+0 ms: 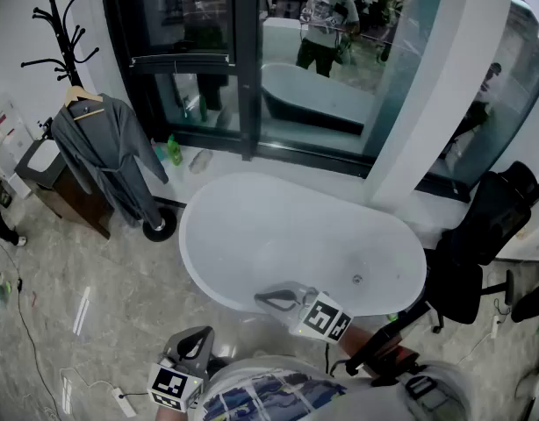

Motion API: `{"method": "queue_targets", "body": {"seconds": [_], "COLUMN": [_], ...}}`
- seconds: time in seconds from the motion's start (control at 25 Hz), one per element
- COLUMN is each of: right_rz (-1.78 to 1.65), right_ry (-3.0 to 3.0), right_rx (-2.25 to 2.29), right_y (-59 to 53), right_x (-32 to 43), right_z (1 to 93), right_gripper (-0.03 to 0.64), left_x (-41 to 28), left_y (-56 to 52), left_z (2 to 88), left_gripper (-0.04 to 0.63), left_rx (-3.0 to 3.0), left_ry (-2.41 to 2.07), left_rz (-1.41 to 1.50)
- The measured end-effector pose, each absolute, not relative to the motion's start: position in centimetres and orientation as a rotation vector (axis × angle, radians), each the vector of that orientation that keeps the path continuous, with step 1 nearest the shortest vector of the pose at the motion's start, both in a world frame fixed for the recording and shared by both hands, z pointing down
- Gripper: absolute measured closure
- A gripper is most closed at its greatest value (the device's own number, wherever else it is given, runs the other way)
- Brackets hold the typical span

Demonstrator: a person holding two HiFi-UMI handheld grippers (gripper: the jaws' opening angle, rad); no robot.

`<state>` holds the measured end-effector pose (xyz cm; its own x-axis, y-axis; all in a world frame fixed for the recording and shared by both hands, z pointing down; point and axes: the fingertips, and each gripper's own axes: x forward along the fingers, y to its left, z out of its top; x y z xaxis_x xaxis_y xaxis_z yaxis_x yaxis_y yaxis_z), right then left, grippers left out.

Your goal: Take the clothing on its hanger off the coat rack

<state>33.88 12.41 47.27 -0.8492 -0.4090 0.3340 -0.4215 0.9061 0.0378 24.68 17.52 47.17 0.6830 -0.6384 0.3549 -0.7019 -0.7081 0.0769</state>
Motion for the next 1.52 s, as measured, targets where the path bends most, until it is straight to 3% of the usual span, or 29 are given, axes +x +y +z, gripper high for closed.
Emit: {"method": "queue_targets", "body": {"seconds": [0.68, 0.76, 1.2, 1.52], "right_rz": [0.085, 0.076, 0.073, 0.074], "right_ry": [-2.769, -2.777, -2.740, -2.705], "right_rx": [0.527, 0.483, 0.452, 0.468], "right_y": [14.0, 14.1, 8.5, 0.5], "right_x": [33.1, 31.8, 23.6, 12.3], "right_z": [47.7, 47.7, 48.8, 48.3], "right_gripper": [0.614, 0.587, 0.502, 0.495], "left_x": [24.8, 23.8, 15.8, 3.7], "left_y": [19.4, 19.3, 14.2, 7.5], "left_z": [47.1, 47.2, 48.6, 48.3], "left_gripper": [0.594, 0.593, 0.588, 0.575], "left_rx": [2.724, 2.705, 2.627, 2.622], "left_ry": [-1.130, -1.155, -1.187, -1.179], "left_rz": [0.531, 0.521, 0.380, 0.387]}}
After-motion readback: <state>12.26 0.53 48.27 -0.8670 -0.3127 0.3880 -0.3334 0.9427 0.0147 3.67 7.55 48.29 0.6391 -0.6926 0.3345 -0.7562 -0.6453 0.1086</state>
